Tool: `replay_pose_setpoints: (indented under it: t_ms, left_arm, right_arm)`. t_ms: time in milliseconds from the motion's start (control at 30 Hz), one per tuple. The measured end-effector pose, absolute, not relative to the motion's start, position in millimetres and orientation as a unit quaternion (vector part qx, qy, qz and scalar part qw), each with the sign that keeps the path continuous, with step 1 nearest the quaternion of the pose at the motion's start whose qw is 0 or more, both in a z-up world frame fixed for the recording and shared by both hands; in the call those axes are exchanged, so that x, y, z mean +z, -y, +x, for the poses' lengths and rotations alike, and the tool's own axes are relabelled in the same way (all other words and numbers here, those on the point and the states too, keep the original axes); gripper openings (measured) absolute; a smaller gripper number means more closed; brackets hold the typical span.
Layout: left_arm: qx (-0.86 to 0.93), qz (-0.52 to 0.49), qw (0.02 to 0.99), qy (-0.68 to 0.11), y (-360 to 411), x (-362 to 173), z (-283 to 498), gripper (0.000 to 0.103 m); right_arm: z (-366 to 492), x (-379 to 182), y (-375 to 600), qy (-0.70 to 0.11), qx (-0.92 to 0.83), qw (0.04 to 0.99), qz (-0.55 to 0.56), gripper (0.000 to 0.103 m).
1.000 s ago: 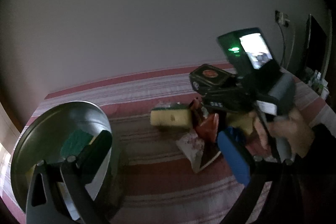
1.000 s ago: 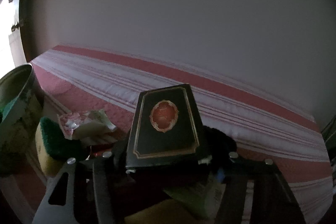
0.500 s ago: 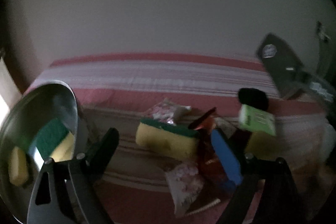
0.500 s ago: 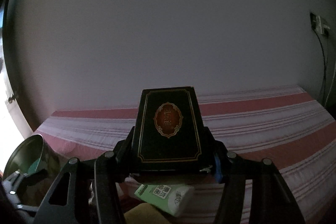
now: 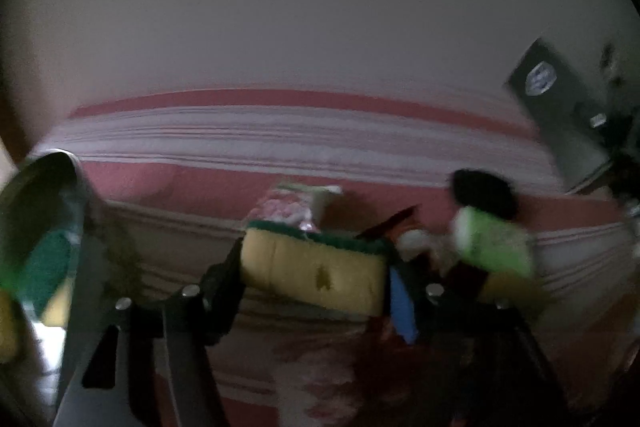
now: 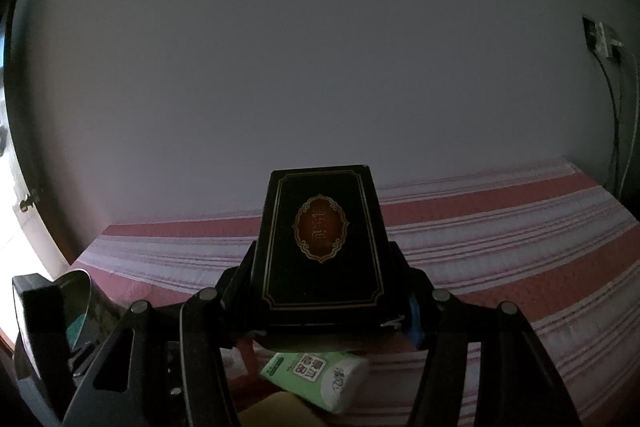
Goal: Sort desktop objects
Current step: 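Grasp the black emblem box with the right tool while the left tool grasps a sponge, then carry the black box and the sponge over the steel pan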
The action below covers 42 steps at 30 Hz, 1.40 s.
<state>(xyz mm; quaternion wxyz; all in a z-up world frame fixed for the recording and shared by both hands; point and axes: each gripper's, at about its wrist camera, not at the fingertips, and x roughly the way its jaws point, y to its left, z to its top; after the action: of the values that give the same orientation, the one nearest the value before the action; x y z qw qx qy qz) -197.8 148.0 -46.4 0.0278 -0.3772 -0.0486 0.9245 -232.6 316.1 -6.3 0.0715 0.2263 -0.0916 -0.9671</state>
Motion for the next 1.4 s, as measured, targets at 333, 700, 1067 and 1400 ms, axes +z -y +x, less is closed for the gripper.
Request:
replay_pose_setpoints:
  t_ms: [333, 700, 1067, 1400]
  left_arm:
    - [0.965, -0.244, 0.078, 0.050, -138, -11, -140, 0.062]
    - [0.978, -0.169, 0.112, 0.059, -118, 13, -92, 0.062]
    - [0.979, -0.185, 0.063, 0.053, -91, 8, -78, 0.062]
    - [0.978, -0.196, 0.048, 0.056, -70, 8, -73, 0.062]
  right_arm:
    - [-229, -8, -323, 0.104, -0.969, 0.065, 0.214, 0.061]
    - [-213, -3, -315, 0.091, -0.979, 0.061, 0.170, 0.061]
    - [-197, -10, -283, 0.044, -0.988, 0.028, 0.147, 0.061]
    - [-152, -20, -245, -0.033, -0.990, 0.034, 0.131, 0.061]
